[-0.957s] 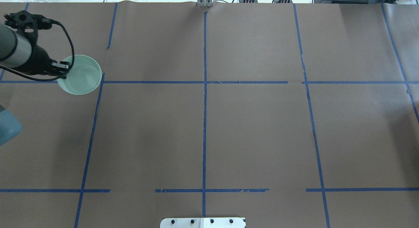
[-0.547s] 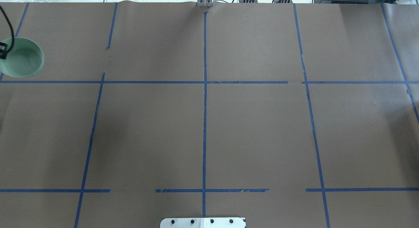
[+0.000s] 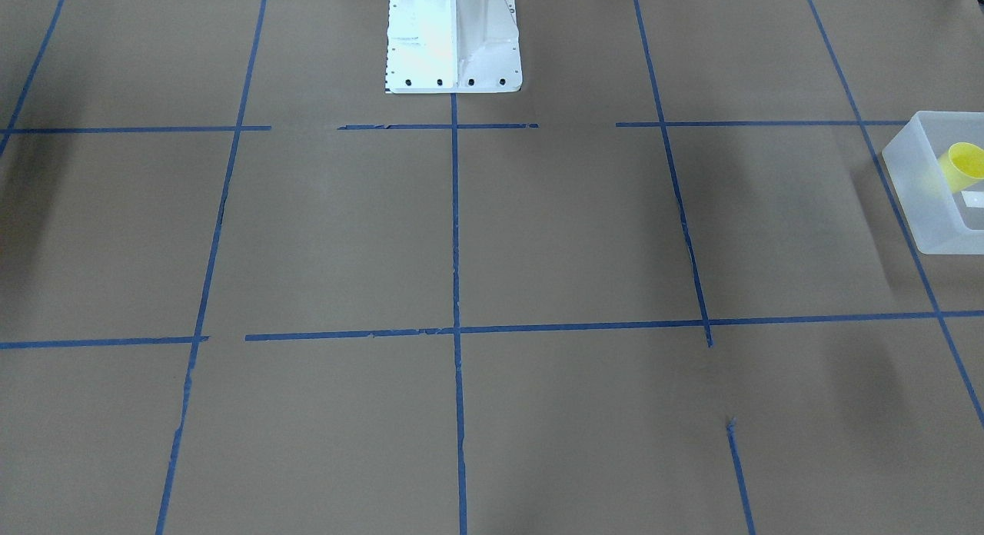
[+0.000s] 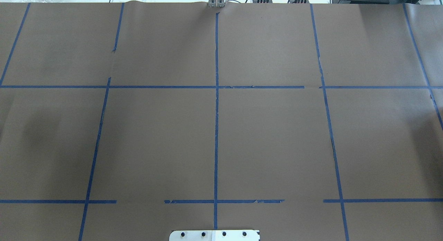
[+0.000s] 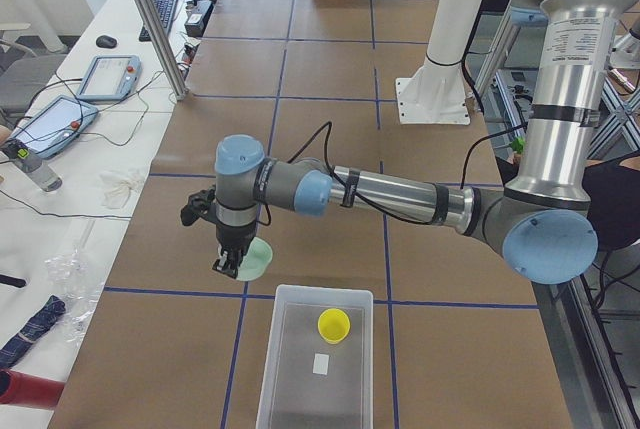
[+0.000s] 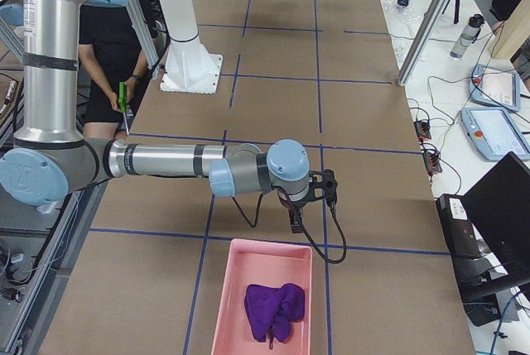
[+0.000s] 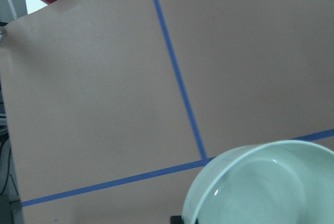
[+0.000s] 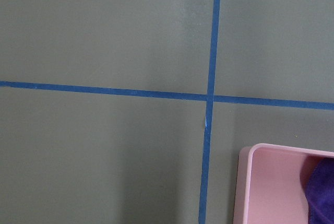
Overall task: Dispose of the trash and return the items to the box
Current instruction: 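Lower the pale green bowl into the clear bin and release it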
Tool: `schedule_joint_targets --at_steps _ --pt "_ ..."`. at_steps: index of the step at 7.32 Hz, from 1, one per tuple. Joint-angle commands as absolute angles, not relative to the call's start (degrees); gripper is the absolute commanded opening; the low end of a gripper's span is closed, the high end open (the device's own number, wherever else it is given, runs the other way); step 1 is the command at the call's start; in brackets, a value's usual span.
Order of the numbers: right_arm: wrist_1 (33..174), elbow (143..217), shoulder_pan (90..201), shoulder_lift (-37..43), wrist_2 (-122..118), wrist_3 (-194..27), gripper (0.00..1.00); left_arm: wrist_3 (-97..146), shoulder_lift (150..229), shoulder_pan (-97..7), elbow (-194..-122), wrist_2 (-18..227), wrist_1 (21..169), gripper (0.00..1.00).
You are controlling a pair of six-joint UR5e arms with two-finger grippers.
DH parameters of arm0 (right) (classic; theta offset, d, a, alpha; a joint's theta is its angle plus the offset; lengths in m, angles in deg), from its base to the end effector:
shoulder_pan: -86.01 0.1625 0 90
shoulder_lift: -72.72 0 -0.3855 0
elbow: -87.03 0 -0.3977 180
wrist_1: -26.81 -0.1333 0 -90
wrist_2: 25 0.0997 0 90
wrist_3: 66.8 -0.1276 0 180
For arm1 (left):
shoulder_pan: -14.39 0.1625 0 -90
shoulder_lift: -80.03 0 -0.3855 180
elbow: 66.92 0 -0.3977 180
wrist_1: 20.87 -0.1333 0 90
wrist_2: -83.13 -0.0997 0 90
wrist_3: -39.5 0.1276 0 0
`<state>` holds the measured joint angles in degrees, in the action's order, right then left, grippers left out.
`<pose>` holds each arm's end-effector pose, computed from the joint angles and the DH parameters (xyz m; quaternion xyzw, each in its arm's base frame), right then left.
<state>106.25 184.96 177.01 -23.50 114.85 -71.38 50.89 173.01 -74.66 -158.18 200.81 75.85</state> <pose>0.0440 -0.4700 0.5931 0.0838 -0.4218 -0.0011 0.9028 -0.0651 -0.5372 0.6101 0.1140 0.2287 0.1266 0.9585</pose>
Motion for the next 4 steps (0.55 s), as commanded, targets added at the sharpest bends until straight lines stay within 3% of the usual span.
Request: schedule_joint_targets --at_steps 1,4 --pt "106.18 185.03 176.98 -23.52 114.83 -71.38 1.0 54.79 165.93 -76.4 -150.9 200.46 85.42 0.0" --pt "106.0 185.03 176.98 -23.7 114.83 -71.38 1.0 54.79 161.42 -76.4 -145.07 200.38 95.83 0.0"
